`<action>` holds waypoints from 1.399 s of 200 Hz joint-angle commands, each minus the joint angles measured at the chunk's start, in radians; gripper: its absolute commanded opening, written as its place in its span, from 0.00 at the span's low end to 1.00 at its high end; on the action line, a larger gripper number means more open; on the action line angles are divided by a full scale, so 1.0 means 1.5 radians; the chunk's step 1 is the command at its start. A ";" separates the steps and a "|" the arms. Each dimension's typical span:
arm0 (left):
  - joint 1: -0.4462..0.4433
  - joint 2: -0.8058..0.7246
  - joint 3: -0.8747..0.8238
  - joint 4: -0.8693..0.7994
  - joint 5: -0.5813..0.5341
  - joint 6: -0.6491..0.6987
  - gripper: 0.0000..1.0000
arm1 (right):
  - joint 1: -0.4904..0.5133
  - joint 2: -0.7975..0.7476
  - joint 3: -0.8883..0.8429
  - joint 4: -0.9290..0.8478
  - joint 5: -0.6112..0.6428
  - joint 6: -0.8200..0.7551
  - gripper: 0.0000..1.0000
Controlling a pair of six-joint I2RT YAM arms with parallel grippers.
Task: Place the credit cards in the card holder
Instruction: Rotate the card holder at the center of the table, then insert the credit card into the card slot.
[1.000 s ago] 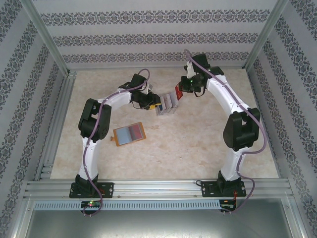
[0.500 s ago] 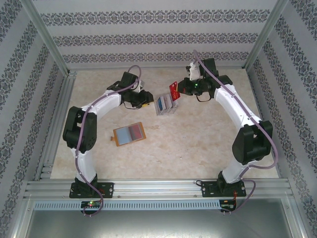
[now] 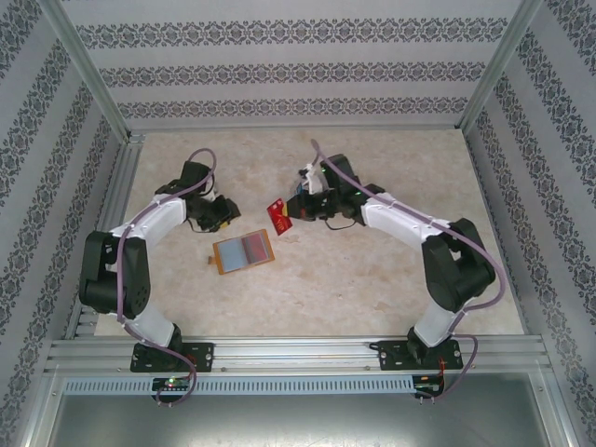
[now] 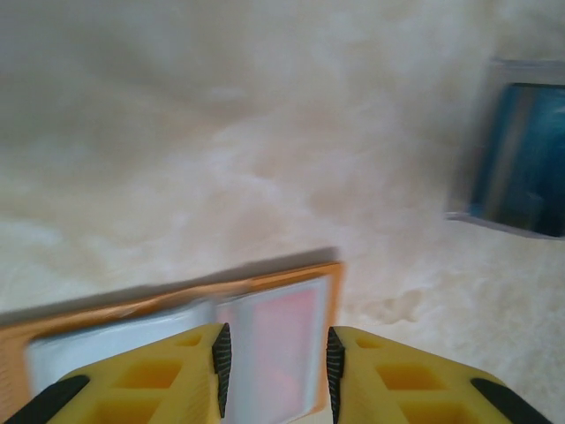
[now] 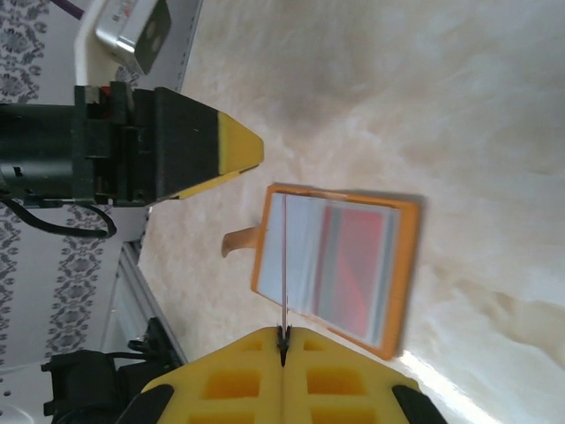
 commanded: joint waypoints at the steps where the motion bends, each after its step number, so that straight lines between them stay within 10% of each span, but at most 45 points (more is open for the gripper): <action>1: 0.019 -0.038 -0.040 -0.030 -0.016 0.015 0.36 | 0.034 0.048 -0.010 0.110 -0.016 0.057 0.00; 280: 0.057 -0.024 -0.201 0.003 -0.066 0.034 0.03 | 0.116 0.268 0.062 0.178 -0.045 0.117 0.02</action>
